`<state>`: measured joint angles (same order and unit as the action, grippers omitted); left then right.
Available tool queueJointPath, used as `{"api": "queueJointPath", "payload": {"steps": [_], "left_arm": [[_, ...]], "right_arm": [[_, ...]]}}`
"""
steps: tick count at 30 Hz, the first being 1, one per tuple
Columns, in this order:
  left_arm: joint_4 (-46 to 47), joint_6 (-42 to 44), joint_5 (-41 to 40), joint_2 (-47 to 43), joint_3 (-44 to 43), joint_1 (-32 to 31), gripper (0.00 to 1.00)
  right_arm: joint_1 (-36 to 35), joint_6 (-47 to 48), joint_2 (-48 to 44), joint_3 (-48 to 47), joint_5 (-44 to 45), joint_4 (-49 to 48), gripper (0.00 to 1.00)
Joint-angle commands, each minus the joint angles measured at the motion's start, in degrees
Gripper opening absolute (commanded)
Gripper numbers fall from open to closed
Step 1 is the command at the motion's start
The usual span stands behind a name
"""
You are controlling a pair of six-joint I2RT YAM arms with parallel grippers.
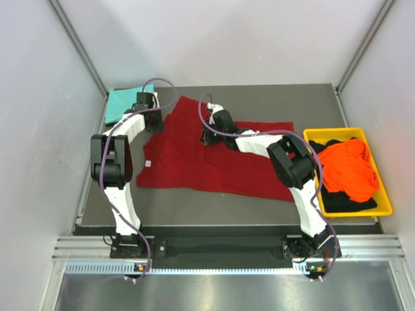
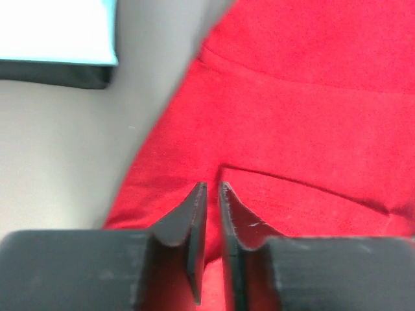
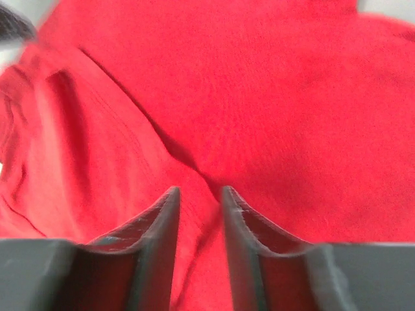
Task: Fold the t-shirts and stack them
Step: Fold the tshirt
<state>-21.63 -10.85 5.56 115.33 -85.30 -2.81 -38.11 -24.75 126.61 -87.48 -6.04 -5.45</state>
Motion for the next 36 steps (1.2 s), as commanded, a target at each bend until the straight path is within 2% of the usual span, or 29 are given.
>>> {"api": "queueJointPath", "payload": {"steps": [1, 3, 7, 10, 12, 13, 18, 24, 29, 36], "left_arm": [[-3.8, -0.8, -7.0, -2.4, -5.5, -0.8, 0.38], [-6.0, -0.9, -11.9, -3.9, -6.6, -1.9, 0.43], [-14.7, -2.6, -13.5, -6.9, -7.7, -4.0, 0.44], [-14.9, -5.6, -8.4, -11.2, -2.5, -5.9, 0.43], [-12.6, -9.0, -5.9, -14.1, 4.4, -6.4, 0.43], [-11.5, -10.5, -1.7, -16.7, 9.2, -6.5, 0.41], [-5.9, -16.4, -0.8, -23.4, 20.9, -6.1, 0.43], [-7.5, -20.2, -10.5, -25.1, 27.6, -5.9, 0.43], [-8.2, -21.2, -17.8, -26.0, 31.3, -5.9, 0.43], [-9.1, -23.4, -31.0, -25.9, 36.1, -5.8, 0.44]], "right_arm": [[0.0, 0.8, -5.4, -1.8, 1.6, 6.8, 0.36], [0.6, 0.3, -10.2, 1.2, 3.0, 9.3, 0.41], [2.5, -4.1, -18.7, 8.6, 5.7, 16.3, 0.42], [2.8, -7.7, -24.6, 13.7, 10.9, 24.4, 0.40], [2.7, -9.7, -29.0, 18.6, 11.8, 28.7, 0.38], [2.8, -11.2, -30.4, 20.5, 11.8, 29.5, 0.36], [2.8, -16.9, -40.7, 33.7, 15.3, 32.3, 0.32], [2.9, -21.0, -47.6, 43.3, 20.3, 34.0, 0.30], [3.2, -21.0, -48.9, 48.9, 25.5, 35.2, 0.30], [3.9, -21.0, -49.0, 53.5, 27.1, 33.9, 0.29]]}}
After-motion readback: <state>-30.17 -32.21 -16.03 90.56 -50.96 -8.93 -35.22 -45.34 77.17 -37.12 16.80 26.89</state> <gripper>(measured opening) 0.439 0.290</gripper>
